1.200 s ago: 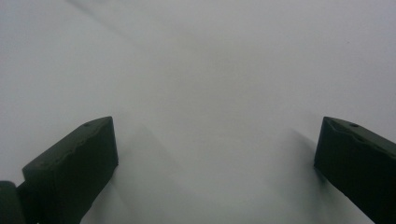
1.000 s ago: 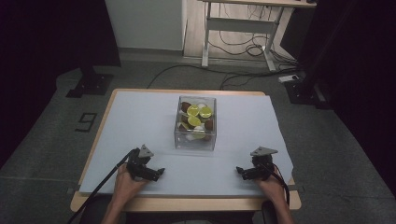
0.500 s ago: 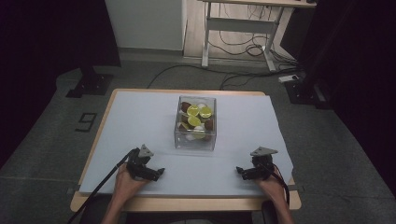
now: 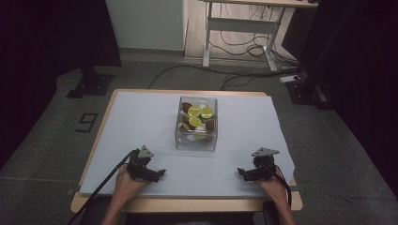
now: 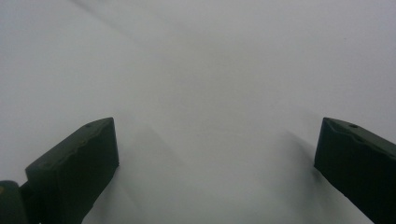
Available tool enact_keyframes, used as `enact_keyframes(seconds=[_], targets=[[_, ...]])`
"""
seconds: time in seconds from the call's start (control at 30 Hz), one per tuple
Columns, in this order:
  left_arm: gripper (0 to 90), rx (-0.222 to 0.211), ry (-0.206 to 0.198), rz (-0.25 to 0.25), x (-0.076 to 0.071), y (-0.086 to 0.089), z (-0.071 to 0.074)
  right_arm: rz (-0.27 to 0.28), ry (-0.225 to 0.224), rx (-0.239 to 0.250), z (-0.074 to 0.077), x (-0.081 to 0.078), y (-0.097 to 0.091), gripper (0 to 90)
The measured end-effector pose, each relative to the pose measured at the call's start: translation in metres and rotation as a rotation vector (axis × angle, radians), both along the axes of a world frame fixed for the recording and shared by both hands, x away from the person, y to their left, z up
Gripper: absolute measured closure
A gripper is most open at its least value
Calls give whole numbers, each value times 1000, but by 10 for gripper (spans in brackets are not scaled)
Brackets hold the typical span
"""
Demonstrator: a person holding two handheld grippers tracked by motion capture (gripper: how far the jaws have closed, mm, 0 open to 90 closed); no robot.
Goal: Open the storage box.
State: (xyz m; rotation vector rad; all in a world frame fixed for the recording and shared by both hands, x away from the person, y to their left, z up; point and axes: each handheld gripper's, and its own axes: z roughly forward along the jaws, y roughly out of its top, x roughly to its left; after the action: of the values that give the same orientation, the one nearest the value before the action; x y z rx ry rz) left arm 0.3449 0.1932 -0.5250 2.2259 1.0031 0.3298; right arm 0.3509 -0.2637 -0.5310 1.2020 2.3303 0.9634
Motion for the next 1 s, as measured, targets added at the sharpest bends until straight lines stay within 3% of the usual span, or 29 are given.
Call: enact_keyframes(seconds=[0.3, 0.57, 1.0], targets=[[32, -93, -39, -33, -3, -1, 15, 57, -26, 62, 16, -2, 7, 0], [84, -88, -79, -62, -1, -7, 25, 82, -56, 63, 27, -2, 14, 53], [168, -100, -100, -75, 13, -14, 35, 116, -71, 64, 39, 2, 27, 160]])
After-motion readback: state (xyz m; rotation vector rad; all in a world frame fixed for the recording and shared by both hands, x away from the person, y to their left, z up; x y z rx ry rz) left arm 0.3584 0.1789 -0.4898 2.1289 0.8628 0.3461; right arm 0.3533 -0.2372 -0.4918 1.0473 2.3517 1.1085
